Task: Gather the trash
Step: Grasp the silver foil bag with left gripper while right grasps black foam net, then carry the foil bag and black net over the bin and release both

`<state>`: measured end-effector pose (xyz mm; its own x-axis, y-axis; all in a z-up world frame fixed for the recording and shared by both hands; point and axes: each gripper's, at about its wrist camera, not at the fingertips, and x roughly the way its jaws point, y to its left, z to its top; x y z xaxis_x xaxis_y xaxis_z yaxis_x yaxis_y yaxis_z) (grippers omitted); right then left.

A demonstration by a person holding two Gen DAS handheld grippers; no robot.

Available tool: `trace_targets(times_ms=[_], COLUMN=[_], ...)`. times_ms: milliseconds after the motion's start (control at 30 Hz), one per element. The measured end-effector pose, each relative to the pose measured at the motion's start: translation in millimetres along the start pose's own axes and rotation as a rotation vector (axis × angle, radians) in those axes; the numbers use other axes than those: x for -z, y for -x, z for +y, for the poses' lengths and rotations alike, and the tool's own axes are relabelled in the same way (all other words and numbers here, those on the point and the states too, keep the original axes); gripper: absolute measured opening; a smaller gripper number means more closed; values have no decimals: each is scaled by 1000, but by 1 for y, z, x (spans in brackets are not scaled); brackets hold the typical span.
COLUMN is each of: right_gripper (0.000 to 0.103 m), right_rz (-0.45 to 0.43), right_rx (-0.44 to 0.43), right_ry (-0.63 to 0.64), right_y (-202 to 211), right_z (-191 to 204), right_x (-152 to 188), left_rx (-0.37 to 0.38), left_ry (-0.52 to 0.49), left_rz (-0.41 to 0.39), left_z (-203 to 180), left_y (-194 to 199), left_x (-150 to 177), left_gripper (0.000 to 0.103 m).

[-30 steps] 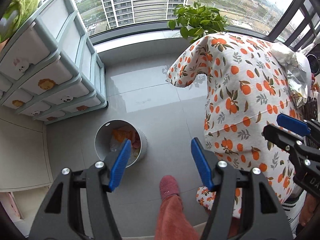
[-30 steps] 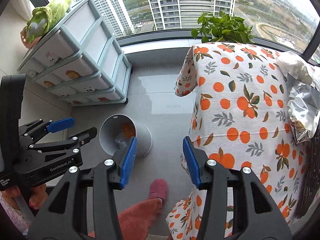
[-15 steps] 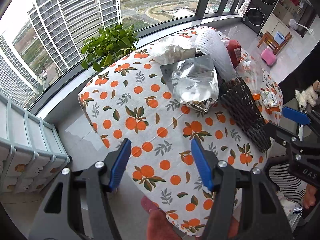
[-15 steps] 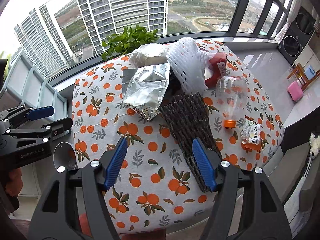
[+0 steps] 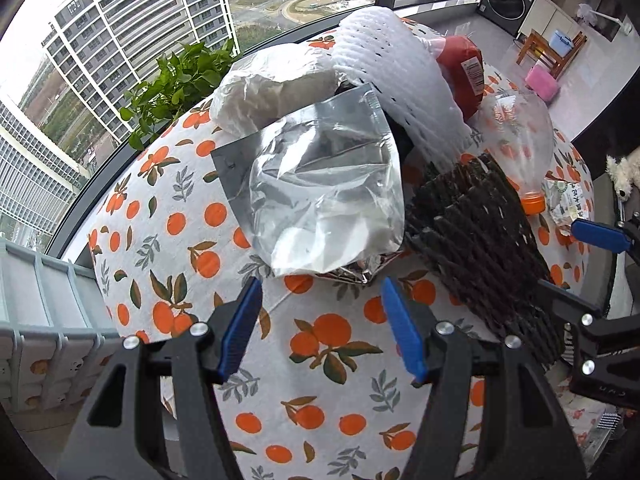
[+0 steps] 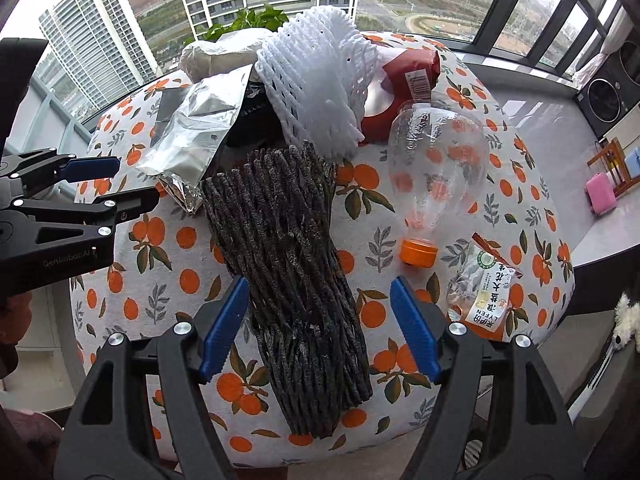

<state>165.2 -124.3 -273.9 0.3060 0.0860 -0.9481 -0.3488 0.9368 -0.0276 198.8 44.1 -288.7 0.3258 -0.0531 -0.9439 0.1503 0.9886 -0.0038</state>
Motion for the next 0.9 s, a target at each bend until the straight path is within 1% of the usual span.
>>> trace_targets(times_ms=[133, 200, 233, 267, 300, 333, 367, 400, 433, 467, 500, 667, 767, 900], right_gripper=[70, 70, 70, 70, 69, 61, 41, 32, 18, 12, 9, 7, 7, 7], right_rz=[22, 31, 36, 42, 49, 54, 63, 79, 90, 94, 95, 84, 76, 57], right_rx=[-20, -28, -34, -45, -57, -64, -77, -92, -104, -115, -119, -147, -162, -175], right_ry=[9, 15, 17, 20, 24, 29, 35, 40, 43, 46, 54, 53, 52, 75], right_y=[-20, -27, -30, -32, -35, -36, -38, -39, -40, -39, -37, -21, -8, 10], right_z=[-5, -6, -6, -6, -6, -5, -4, -2, 0, 3, 6, 20, 28, 48], right_x=[-3, -5, -6, -7, -8, -8, -9, -9, -9, -8, -8, -7, -9, -13], left_rx=[-52, -70, -78, -84, -86, -78, -72, -70, -64, -59, -54, -46, -35, -40], left_ry=[-26, -44, -51, -56, -61, -61, -59, -60, -64, -67, -69, -65, -31, 42], left_rz=[-19, -30, -35, -38, -36, -34, -36, -42, -42, -46, -48, -81, -91, -106], left_z=[-1, -1, -1, -1, -1, 0, 1, 2, 3, 4, 6, 7, 17, 43], left_y=[-19, -24, -26, -27, -29, -30, -30, -28, -27, -23, -20, 1, 15, 38], left_x=[-10, -14, -15, -15, -16, -16, -16, -15, -15, -13, -12, -3, 6, 23], left_gripper=[63, 61, 58, 50, 46, 38, 35, 32, 31, 27, 27, 24, 24, 24])
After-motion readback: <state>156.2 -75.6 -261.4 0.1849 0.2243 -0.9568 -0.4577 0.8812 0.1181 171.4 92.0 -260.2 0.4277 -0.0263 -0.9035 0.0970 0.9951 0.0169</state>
